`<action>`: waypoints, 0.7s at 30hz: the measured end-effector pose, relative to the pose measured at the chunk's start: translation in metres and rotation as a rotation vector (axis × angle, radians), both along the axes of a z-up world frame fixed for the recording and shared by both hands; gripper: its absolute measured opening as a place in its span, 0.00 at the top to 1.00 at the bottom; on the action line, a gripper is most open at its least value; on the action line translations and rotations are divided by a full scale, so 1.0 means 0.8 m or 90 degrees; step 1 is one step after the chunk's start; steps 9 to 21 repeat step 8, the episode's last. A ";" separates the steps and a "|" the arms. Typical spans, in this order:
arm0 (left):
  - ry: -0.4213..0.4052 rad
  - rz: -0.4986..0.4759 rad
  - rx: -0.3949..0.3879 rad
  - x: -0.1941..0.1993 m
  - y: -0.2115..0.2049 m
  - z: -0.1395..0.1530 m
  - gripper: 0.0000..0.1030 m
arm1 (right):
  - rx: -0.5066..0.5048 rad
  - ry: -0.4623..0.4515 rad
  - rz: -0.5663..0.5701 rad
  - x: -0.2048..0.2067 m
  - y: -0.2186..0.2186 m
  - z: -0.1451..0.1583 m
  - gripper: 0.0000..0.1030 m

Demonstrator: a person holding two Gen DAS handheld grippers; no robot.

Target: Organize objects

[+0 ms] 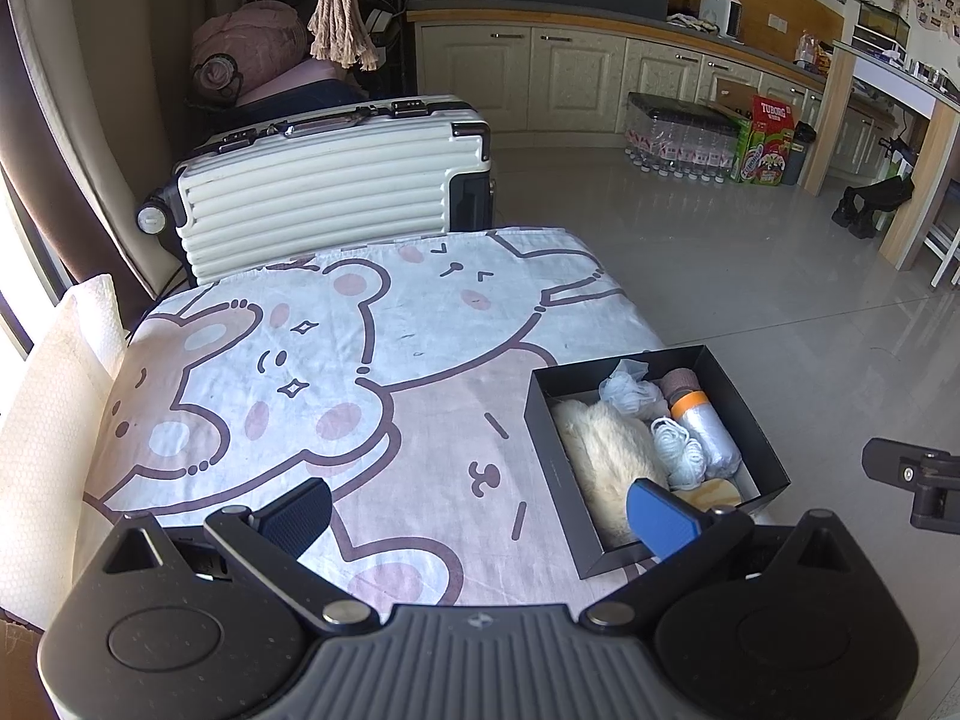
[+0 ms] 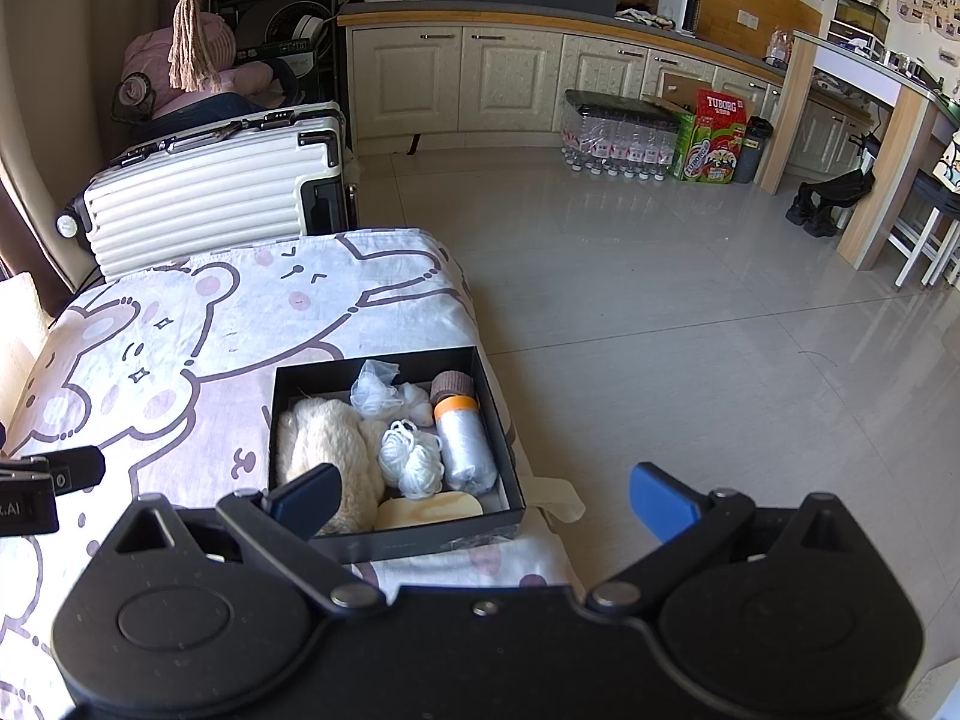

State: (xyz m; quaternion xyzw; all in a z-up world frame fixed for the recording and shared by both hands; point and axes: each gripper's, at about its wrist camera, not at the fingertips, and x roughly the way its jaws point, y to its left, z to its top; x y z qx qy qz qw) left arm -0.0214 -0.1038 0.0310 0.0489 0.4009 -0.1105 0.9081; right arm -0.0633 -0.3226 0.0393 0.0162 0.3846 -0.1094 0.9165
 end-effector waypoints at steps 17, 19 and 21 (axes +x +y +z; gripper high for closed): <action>0.003 0.006 0.003 0.002 0.000 0.001 0.00 | 0.000 0.000 0.001 -0.003 0.002 -0.002 0.00; 0.003 0.006 0.003 0.002 0.000 0.001 0.00 | 0.000 0.000 0.001 -0.003 0.002 -0.002 0.00; 0.003 0.006 0.003 0.002 0.000 0.001 0.00 | 0.000 0.000 0.001 -0.003 0.002 -0.002 0.00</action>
